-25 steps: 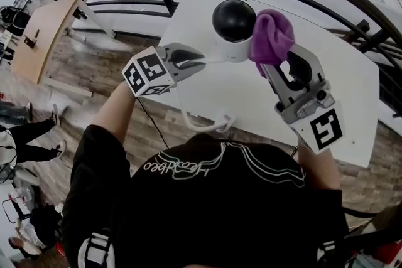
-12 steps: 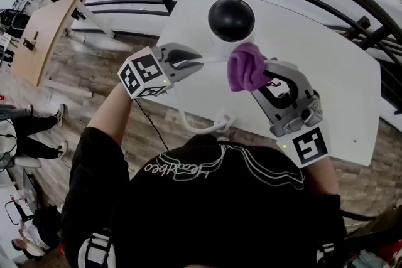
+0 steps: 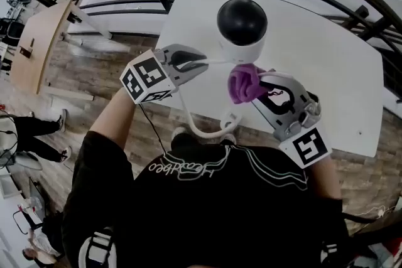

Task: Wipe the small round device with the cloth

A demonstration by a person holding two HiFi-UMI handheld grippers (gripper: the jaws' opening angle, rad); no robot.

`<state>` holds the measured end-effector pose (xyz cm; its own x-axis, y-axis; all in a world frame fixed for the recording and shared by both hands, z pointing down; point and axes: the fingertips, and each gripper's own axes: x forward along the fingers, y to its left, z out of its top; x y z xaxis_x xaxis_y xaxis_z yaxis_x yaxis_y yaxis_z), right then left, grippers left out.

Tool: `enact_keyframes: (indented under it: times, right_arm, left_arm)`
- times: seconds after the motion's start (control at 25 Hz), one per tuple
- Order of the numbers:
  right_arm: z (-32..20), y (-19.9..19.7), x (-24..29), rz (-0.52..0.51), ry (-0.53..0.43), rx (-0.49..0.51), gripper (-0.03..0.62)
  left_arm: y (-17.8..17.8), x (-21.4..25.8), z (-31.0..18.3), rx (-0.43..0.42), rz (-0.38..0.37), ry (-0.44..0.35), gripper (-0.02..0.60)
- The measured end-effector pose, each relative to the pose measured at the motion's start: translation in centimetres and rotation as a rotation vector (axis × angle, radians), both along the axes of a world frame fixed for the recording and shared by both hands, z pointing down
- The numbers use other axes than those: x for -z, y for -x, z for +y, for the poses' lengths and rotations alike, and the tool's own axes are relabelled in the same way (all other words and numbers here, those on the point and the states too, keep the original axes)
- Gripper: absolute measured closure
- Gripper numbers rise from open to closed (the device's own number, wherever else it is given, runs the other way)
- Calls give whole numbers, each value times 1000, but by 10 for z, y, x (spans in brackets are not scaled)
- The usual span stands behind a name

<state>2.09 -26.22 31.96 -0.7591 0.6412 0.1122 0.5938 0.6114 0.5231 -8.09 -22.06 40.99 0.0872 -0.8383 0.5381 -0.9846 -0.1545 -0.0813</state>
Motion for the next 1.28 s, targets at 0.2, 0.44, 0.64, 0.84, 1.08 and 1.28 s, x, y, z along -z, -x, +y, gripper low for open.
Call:
enact_keyframes:
  times: [0.2,0.44,0.64,0.84,1.08,1.28]
  right_arm:
    - [13,6,-21,109,-39,-83,528]
    - [16,15,-17,170,100,-345,528]
    - [40,9,11,152,134,-505,528]
    - [65,-5,27,106,98,-663,528]
    - [69,-18,22,122,75,-728,528]
    - [62,-14,39,82,102,-854,528]
  left_arm:
    - [-1,-1,5,-42,46,-35,517]
    - [2,-2,7,-135,80,-82,520]
    - [6,-3,5,-228,124,-119,522]
    - [-3,1,8,-295,241,-115,518]
    - [-8,6,11,-330,283,-95,515]
    - [-8,5,12,-388,300,-75,508]
